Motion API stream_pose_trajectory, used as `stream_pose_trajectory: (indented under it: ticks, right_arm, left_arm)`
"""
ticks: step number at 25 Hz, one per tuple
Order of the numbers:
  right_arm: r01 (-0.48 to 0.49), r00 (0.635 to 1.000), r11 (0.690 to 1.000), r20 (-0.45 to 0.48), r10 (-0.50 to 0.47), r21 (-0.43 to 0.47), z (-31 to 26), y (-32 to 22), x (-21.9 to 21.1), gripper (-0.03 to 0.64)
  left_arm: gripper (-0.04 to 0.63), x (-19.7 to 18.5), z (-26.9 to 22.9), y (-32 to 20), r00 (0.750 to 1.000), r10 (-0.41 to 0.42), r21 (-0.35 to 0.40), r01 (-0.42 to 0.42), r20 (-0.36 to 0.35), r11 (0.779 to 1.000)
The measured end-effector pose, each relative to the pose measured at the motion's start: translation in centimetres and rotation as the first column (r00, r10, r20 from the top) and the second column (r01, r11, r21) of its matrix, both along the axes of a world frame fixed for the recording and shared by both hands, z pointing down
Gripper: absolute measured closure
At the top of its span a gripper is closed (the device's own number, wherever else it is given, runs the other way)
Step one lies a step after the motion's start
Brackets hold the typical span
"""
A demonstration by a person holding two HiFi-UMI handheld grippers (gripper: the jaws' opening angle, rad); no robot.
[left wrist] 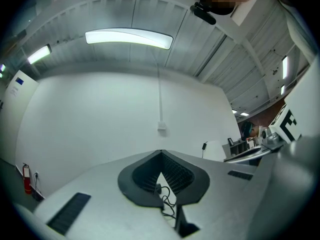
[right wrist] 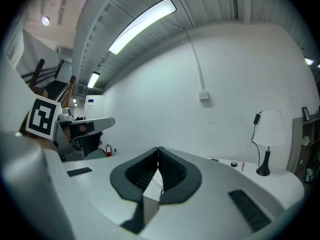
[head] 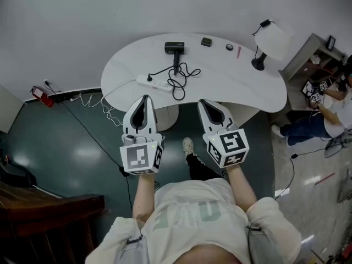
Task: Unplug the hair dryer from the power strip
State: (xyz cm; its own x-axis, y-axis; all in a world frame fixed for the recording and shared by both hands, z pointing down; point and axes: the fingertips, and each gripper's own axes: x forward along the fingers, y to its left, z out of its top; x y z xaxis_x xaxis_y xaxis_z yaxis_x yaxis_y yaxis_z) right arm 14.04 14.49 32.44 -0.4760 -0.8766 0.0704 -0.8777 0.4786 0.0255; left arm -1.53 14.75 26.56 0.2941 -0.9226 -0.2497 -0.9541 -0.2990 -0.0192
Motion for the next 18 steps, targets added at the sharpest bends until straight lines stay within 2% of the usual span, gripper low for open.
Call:
stream_pose_trajectory:
  ticks: [4,11,18]
  right_arm:
    - [0.053,0.998,0.998,-0.021,-0.053,0.022,-2.4,-8.3,0.0,0.595]
    - [0.168,0.985,0.985,-0.035,-0.166,0.046,-7.0,-22.1,-0.8,0.595]
    - [0.28,0.959,0.958,-0.066,-0.277,0.058,-7.6,-29.8,-3.6,0.595]
  left_arm:
    - [0.583,-0.2,-2.4,-7.6,0.999,-0.053,0.031,0.053,-0.004,0.998]
    - [0.583,-1.3,-6.0,-20.0,0.988,-0.151,0.04,0.152,-0.029,0.988]
    - [0.583,-2.7,-6.8,-26.8,0.975,-0.22,0.031,0.22,-0.017,0.975]
